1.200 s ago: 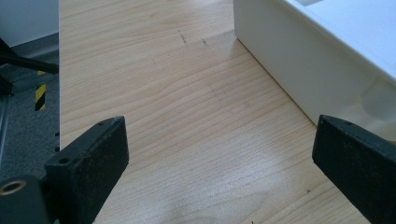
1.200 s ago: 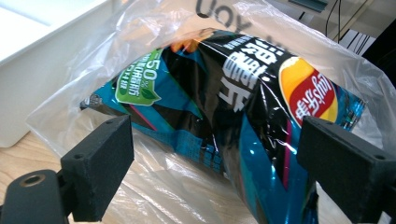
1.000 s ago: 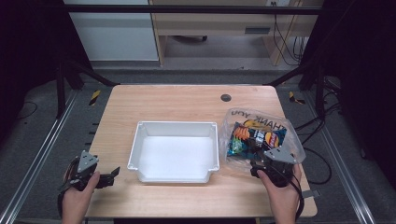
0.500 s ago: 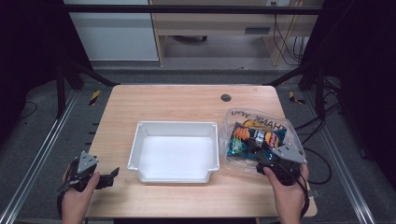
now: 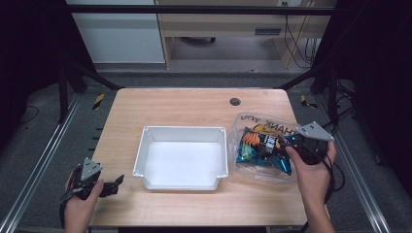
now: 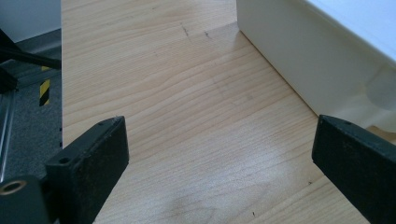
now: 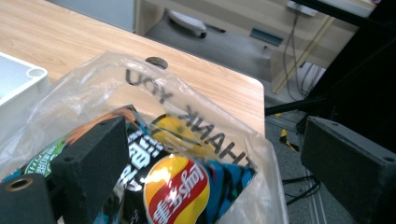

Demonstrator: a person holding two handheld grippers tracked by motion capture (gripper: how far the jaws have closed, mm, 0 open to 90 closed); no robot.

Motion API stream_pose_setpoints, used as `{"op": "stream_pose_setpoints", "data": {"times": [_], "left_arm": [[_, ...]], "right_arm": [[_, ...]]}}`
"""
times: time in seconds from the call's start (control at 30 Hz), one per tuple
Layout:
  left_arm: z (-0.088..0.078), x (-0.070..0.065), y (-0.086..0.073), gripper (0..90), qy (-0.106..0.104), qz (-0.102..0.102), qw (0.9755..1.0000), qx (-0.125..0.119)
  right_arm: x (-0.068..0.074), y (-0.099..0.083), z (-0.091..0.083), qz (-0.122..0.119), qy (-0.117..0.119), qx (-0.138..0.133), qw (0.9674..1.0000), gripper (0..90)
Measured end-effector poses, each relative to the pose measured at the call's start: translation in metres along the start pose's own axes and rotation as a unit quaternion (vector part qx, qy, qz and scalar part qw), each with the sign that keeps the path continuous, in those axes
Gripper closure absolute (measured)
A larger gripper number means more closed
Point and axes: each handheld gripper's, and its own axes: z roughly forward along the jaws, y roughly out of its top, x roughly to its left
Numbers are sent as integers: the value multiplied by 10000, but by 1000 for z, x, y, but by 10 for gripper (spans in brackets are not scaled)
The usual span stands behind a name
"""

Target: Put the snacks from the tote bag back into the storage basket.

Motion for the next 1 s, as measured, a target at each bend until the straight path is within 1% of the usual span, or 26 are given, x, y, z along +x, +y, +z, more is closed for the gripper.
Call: {"op": "stream_pose_setpoints", "data": {"times": [0.07, 0.1, 0.13, 0.17, 0.2, 0.23, 0.27, 0.3, 0.33, 0.37, 0.4, 0.43, 0.5, 0.63, 0.73, 0.8, 0.87, 0.97, 1.0], "left_arm": [[0, 0, 0, 34, -9, 2, 10000, 9], [0, 0, 0, 34, -12, 16, 10000, 20], [0, 0, 0, 34, -12, 16, 10000, 20], [0, -1, 0, 34, -13, 19, 10000, 29], [0, -1, 0, 34, -16, 21, 10000, 36], [1, -1, 0, 34, -24, 21, 10000, 45], [1, -1, 0, 34, -24, 21, 10000, 45], [1, -1, 0, 34, -21, 32, 10000, 51], [1, -1, 0, 34, -21, 32, 10000, 51], [2, -2, 1, 34, -30, 33, 10000, 56], [2, -2, 1, 34, -30, 33, 10000, 56], [2, -2, 0, 34, -35, 12, 10000, 53], [3, -3, 0, 34, -52, 29, 9999, 88], [5, -3, 1, 34, -58, 49, 9999, 103], [5, -4, 2, 34, -64, 50, 9999, 106], [4, -4, 1, 34, -67, 48, 9999, 103], [4, -4, 0, 34, -62, 10, 9999, 90], [4, -3, 0, 34, -73, 11, 9999, 99], [4, -3, 0, 34, -73, 11, 9999, 99]], "right_arm": [[-4, 7, 2, -90, 143, 3, 9999, 83], [-6, 12, 4, -246, 275, 31, 9993, 87], [-6, 15, 6, -360, 309, 86, 9988, 87], [-6, 15, 6, -360, 309, 86, 9988, 87], [-7, 17, 7, -447, 353, 116, 9983, 87], [-9, 21, 9, -557, 515, 219, 9969, 89], [-9, 21, 9, -557, 515, 219, 9969, 89], [-12, 24, 12, -600, 697, 270, 9954, 98], [-14, 25, 13, -604, 815, 282, 9944, 96], [-16, 26, 14, -606, 867, 284, 9940, 95], [-16, 26, 14, -606, 867, 284, 9940, 95], [-20, 29, 16, -569, 999, 257, 9930, 98], [-25, 34, 15, -586, 905, 147, 9941, 117], [-35, 46, 14, -505, 852, -46, 9951, 124], [-37, 51, 15, -491, 845, -110, 9952, 130], [-38, 59, 18, -575, 906, -195, 9940, 130], [-36, 64, 21, -726, 959, -175, 9926, 134], [-33, 71, 23, -928, 1019, -128, 9904, 142], [-33, 71, 23, -928, 1019, -128, 9904, 142]]}}
